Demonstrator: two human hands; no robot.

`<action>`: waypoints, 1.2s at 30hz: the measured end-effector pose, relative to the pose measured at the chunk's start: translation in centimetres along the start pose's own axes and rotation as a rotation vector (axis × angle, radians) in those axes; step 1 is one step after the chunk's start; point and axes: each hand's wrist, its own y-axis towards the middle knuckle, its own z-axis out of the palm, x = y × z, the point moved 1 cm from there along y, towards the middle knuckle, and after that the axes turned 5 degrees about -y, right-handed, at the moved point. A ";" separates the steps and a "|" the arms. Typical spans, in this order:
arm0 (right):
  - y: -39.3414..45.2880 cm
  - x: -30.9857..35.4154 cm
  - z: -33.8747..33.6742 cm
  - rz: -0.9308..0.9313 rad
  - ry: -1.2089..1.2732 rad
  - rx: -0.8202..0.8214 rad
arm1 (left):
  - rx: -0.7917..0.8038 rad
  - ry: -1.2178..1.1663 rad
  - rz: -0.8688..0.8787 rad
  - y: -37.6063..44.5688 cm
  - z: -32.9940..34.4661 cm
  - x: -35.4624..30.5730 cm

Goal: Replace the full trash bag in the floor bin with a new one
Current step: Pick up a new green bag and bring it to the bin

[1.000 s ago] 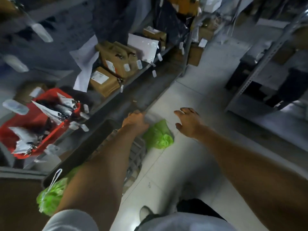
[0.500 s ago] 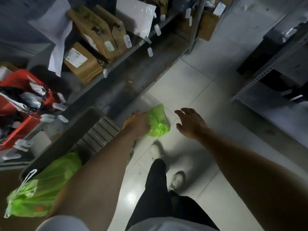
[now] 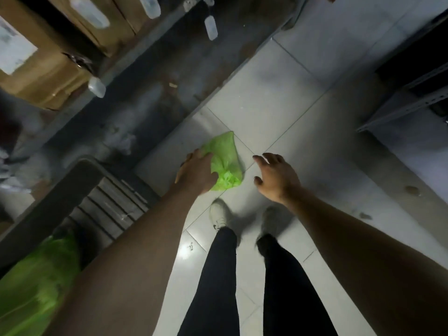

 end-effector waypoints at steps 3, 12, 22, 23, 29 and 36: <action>5.1 -1.3 5.0 -0.035 -0.017 0.052 | 0.002 -0.024 -0.043 4.7 4.3 1.5; 18.1 -3.6 21.0 -0.157 -0.023 0.129 | 0.020 -0.035 -0.149 16.7 18.5 6.9; 26.5 -3.9 35.4 -0.176 -0.029 0.206 | -0.006 -0.076 -0.217 26.2 30.0 12.5; 27.0 -4.0 36.3 -0.179 -0.033 0.210 | -0.006 -0.073 -0.217 26.8 30.9 13.0; 28.9 -3.9 39.0 -0.185 -0.045 0.182 | 0.014 -0.079 -0.245 29.4 33.8 14.4; 27.0 -3.6 35.5 -0.184 0.051 0.151 | 0.056 -0.086 -0.249 27.5 31.4 13.1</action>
